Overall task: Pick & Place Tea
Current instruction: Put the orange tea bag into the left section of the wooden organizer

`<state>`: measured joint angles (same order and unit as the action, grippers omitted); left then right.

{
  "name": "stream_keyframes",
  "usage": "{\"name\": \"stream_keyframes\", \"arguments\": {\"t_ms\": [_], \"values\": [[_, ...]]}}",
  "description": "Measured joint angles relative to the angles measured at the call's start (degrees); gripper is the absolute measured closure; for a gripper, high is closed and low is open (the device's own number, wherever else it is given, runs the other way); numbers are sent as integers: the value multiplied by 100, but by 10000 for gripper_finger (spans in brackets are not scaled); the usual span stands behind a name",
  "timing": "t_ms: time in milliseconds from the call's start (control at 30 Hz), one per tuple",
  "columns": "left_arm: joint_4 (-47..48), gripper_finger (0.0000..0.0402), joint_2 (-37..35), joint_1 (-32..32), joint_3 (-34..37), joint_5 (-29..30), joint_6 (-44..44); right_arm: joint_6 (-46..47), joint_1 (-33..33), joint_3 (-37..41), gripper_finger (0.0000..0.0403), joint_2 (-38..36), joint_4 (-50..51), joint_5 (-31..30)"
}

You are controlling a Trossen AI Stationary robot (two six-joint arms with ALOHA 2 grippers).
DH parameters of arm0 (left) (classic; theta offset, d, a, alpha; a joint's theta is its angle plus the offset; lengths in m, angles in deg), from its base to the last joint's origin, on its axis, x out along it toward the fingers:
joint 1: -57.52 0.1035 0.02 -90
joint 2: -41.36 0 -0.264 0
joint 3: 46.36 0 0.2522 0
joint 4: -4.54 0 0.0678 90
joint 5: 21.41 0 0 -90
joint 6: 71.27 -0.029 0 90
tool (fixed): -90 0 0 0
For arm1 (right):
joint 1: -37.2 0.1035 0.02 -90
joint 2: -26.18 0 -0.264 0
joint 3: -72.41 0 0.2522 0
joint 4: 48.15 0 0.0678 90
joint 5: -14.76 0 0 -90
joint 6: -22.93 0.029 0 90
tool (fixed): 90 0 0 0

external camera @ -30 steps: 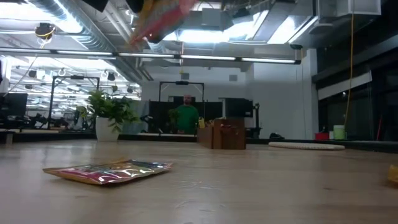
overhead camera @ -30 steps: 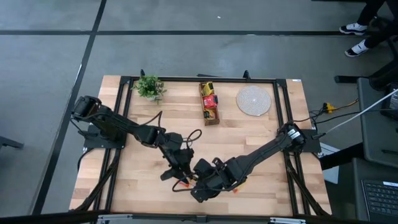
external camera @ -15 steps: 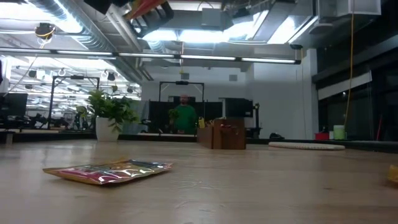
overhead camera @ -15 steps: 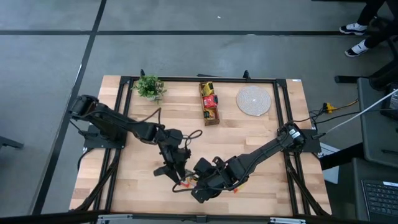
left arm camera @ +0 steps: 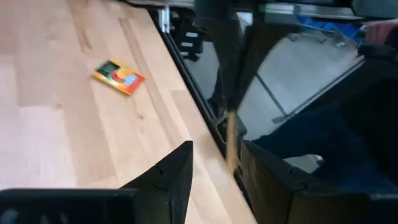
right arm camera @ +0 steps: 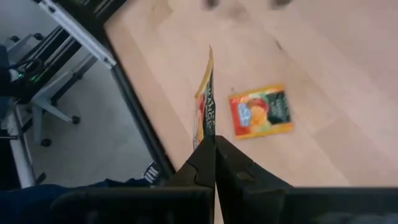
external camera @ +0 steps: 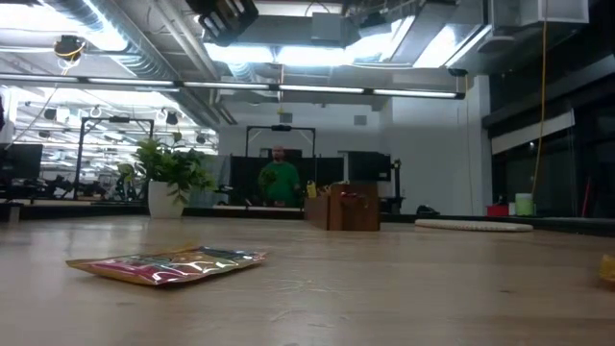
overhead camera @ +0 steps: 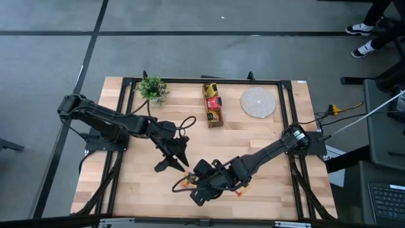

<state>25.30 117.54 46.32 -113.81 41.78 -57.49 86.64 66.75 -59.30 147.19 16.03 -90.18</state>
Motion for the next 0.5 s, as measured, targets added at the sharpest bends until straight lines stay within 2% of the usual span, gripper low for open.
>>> {"name": "stream_keyframes", "arguments": {"t_ms": [233,500], "values": [[102,268,22,-41,0,-298,34,-149,-145,0,400,0,12,-38],[111,272,22,-201,0,-138,-254,-294,-254,0,401,0,-5,-37]]}}
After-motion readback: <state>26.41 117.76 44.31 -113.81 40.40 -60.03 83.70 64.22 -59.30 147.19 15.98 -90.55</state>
